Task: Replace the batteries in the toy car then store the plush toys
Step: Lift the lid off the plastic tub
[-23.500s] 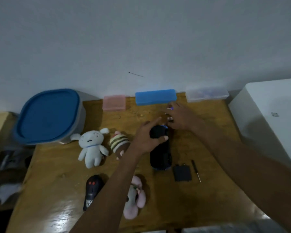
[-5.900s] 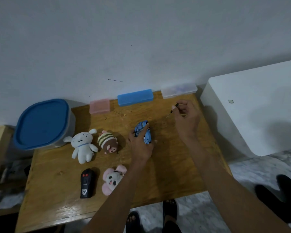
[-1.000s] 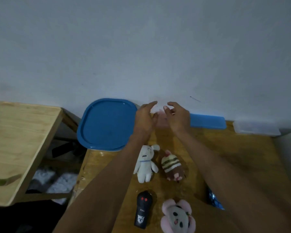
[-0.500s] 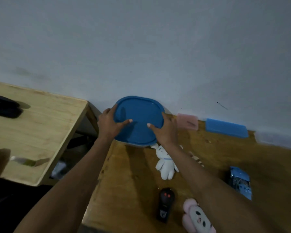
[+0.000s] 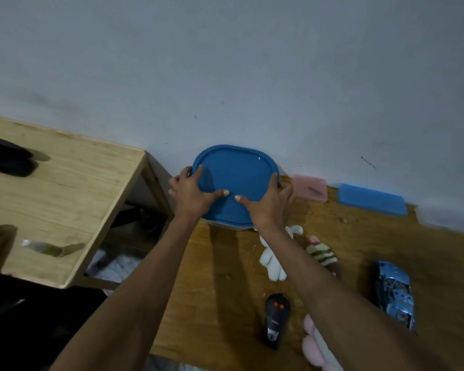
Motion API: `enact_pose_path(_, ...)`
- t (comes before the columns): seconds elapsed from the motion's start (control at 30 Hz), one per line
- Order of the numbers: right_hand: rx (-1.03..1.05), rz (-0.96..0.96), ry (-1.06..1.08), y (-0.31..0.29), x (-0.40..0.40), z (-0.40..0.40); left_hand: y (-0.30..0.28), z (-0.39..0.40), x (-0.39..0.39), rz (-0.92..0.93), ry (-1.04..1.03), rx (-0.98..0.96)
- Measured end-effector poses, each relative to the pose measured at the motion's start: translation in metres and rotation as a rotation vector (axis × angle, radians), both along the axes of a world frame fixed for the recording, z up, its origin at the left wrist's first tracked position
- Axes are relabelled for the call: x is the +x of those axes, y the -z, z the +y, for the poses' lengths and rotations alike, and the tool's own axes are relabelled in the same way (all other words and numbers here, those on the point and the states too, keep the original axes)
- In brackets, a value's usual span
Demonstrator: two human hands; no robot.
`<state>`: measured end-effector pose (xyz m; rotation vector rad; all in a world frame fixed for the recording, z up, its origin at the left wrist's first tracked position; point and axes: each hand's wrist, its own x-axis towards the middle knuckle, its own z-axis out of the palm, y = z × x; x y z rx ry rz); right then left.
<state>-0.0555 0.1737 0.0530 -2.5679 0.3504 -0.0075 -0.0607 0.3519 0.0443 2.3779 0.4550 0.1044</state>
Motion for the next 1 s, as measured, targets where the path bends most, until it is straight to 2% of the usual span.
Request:
enact_pose_path(0.13,0.086,-0.028,-0.004,-0.004,0.001,-0.002,-0.002,-0.002,0.001,-0.027,-0.041,-0.047)
enact_pose_path(0.27,0.078,-0.083,-0.034,-0.012,0.001,-0.003,-0.008,-0.004,-0.004,-0.073,-0.078,-0.073)
enact_pose_path(0.53,0.124,-0.147,-0.090,-0.046,-0.028,-0.004,-0.044,-0.002,-0.034,-0.069,-0.069,-0.010)
enact_pose_path(0.8,0.114,-0.133,-0.191,-0.049,-0.113,-0.002,-0.053,0.001,-0.136,-0.101,-0.110,0.082)
enact_pose_path(1.0,0.091,-0.038,-0.244,-0.017,-0.195,-0.004,-0.018,-0.002,-0.225,0.038,-0.159,0.129)
